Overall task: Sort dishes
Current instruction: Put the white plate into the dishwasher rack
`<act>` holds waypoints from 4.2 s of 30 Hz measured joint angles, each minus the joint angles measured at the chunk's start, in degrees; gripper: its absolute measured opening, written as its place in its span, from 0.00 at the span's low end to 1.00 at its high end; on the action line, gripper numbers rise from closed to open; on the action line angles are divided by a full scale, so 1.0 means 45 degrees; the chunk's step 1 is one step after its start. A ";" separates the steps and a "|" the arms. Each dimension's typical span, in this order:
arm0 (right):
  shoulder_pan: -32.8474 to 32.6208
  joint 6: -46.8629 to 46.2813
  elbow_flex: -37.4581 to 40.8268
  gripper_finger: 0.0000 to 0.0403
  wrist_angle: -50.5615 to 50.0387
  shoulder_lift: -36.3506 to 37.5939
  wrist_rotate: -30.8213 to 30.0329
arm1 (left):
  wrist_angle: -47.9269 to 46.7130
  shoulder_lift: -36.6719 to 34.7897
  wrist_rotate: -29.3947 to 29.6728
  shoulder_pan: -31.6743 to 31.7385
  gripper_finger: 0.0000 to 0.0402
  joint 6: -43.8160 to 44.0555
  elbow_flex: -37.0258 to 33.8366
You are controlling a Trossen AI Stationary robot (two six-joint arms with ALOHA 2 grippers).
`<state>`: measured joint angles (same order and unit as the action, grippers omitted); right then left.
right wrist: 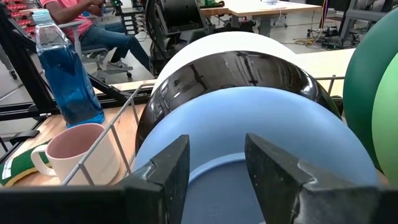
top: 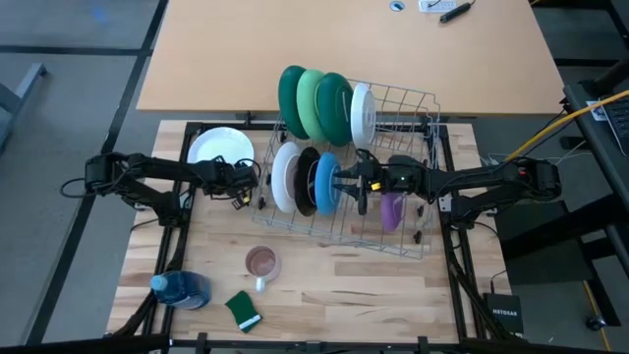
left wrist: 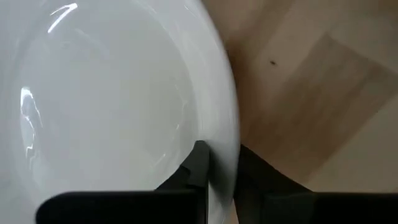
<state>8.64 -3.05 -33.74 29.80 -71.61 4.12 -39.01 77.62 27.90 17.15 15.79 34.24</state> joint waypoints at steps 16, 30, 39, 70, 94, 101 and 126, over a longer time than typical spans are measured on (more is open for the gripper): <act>0.0000 -0.0009 0.0000 0.40 0.0001 0.0000 0.0127 | -0.1885 -0.0382 -0.0879 -0.0955 0.02 0.0135 0.1649; -0.0005 0.0073 0.0000 0.40 0.0001 0.0000 0.0791 | -0.3896 -0.1634 -0.1603 -0.1409 0.00 0.0492 0.3109; -0.0005 0.0477 0.0000 0.40 0.0006 0.0000 0.1558 | -0.4317 -0.2881 -0.1715 -0.1409 0.00 0.0729 0.3737; -0.0005 0.0515 0.0019 0.40 0.1075 -0.0002 0.1438 | -0.2742 -0.8807 -0.1432 -0.1409 0.00 0.1582 0.4051; 0.0000 0.0539 0.0015 0.40 0.2917 -0.0005 -0.1040 | 0.4024 -1.0414 -0.2002 -0.1409 0.00 -0.1326 0.4056; 0.0000 0.0534 0.0005 0.40 0.3856 -0.0005 -0.1481 | 0.4765 -1.0394 -0.2462 -0.1418 0.00 -0.1331 0.4056; 0.0000 0.0423 -0.0005 0.40 0.3809 -0.0738 -0.1447 | 0.3872 -0.9202 -0.2506 -0.1409 0.00 -0.0841 0.4056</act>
<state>8.64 -1.15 -33.76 46.94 -74.94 -2.39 -21.58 36.22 16.62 10.81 12.01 52.49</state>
